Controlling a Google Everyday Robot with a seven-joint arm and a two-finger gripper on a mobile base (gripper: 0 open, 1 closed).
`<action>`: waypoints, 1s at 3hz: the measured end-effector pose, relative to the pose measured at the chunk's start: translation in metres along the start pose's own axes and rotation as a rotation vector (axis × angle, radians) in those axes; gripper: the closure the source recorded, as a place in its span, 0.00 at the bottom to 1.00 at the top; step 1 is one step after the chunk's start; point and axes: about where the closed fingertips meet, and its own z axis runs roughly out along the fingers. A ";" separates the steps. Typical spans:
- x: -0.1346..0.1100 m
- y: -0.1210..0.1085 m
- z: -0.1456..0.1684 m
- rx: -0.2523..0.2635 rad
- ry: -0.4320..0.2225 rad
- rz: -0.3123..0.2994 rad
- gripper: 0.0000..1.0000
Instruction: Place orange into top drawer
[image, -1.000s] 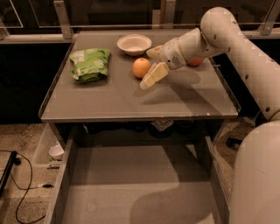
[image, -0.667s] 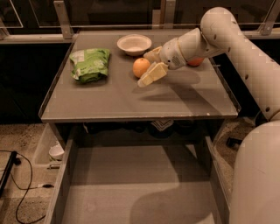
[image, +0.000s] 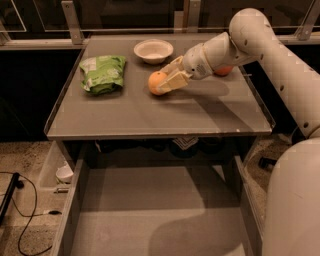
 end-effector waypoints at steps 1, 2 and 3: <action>0.000 0.000 0.000 0.000 0.000 0.000 0.89; 0.000 0.000 0.000 0.000 0.000 0.000 1.00; 0.000 0.000 0.000 0.000 0.000 0.000 1.00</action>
Offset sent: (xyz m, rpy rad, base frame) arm 0.0000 0.0000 0.0000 0.0000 0.0000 0.0000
